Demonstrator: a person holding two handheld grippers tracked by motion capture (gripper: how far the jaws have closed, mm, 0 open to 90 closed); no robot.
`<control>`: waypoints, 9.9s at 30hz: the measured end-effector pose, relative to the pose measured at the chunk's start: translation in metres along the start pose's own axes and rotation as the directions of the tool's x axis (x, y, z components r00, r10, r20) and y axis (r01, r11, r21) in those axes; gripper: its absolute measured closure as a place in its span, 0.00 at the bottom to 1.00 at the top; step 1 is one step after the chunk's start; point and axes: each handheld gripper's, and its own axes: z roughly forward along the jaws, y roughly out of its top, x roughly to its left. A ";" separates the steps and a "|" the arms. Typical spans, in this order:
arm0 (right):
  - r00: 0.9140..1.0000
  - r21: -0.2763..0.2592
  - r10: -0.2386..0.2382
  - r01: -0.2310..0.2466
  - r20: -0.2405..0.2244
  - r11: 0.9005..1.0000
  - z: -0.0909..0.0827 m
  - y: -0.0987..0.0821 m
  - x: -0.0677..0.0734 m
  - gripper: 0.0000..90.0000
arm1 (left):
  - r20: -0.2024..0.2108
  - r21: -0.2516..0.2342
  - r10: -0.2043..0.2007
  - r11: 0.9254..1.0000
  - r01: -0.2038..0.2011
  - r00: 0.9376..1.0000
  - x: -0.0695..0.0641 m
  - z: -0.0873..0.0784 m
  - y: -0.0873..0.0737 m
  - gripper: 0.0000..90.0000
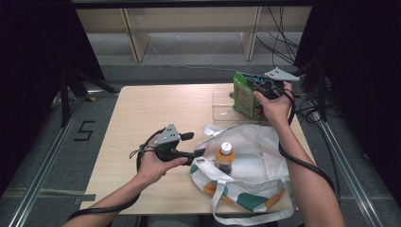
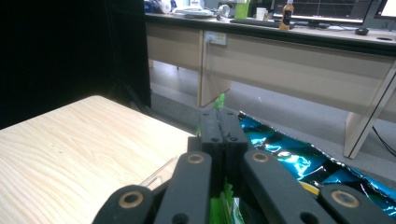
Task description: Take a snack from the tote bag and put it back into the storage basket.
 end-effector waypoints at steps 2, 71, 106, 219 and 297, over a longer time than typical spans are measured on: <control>1.000 0.017 0.002 -0.001 -0.007 1.000 0.000 -0.001 0.000 1.00 | -0.008 0.007 0.000 1.000 0.000 1.000 0.000 -0.001 0.000 0.29; 1.000 0.184 0.002 -0.006 0.025 0.983 -0.029 -0.027 -0.007 1.00 | -0.002 0.007 0.018 1.000 -0.018 1.000 -0.002 0.002 -0.001 0.28; 1.000 0.267 -0.017 0.010 0.023 0.964 -0.037 -0.040 -0.008 0.79 | 0.008 0.008 0.006 1.000 -0.006 1.000 -0.003 0.003 -0.001 0.28; 0.969 0.110 0.200 -0.216 0.144 0.970 -0.182 -0.079 0.004 0.48 | 0.156 -0.011 0.065 0.998 -0.064 0.986 -0.042 0.057 0.016 0.51; 0.965 0.075 0.210 -0.224 0.159 0.972 -0.184 -0.077 0.004 0.48 | 0.143 -0.139 0.100 0.987 -0.080 0.985 -0.031 0.033 0.071 0.65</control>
